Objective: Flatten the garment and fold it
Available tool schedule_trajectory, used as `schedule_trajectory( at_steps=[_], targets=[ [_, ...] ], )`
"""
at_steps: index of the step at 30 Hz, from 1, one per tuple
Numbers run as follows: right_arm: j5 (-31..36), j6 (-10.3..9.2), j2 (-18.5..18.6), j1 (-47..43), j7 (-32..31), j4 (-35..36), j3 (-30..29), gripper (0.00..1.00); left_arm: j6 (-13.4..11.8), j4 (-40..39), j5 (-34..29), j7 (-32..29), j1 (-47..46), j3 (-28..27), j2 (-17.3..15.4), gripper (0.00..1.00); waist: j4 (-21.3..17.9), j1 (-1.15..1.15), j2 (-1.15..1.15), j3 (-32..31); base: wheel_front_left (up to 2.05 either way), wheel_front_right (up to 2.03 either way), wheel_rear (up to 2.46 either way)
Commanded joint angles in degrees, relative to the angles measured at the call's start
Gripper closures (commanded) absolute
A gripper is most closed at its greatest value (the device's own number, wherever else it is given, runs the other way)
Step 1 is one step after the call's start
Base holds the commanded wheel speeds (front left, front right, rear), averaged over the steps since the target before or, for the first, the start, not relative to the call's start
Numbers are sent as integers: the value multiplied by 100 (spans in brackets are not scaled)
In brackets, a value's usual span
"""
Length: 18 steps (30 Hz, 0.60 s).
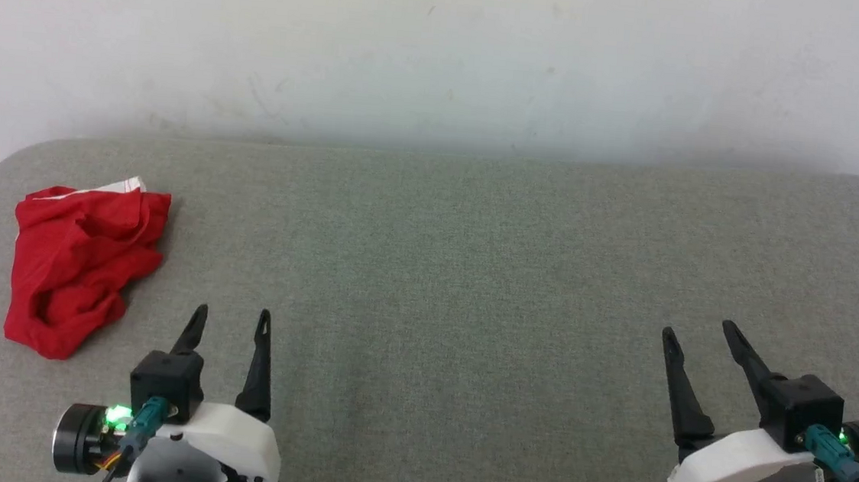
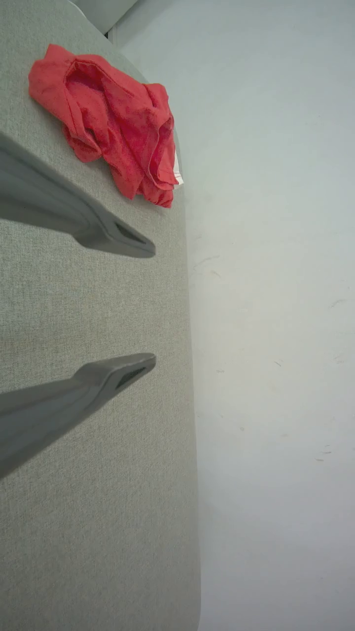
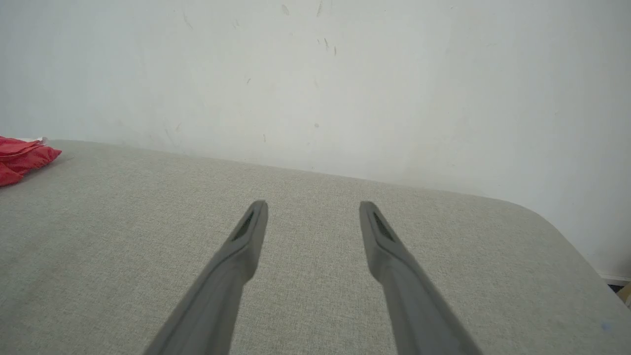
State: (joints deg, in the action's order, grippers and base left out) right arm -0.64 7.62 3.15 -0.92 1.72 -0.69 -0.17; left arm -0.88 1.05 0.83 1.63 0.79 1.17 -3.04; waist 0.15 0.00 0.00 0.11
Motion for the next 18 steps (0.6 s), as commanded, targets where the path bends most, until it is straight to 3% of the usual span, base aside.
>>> schedule_trajectory(
  at_steps=[1, 18],
  targets=[
    [-63, -2, -4, -14, 57, 1, 9, 0, -47, 34, 45, 63, 8, 25, 2, 0, 8, 0, 0, 0, 0, 0, 0],
    [-47, -4, -8, -61, 260, 48, 116, 0, -123, 97, 100, 268, 25, 74, 5, 0, 302, 0, 0, -21, 0, 0, 0]
  ],
)
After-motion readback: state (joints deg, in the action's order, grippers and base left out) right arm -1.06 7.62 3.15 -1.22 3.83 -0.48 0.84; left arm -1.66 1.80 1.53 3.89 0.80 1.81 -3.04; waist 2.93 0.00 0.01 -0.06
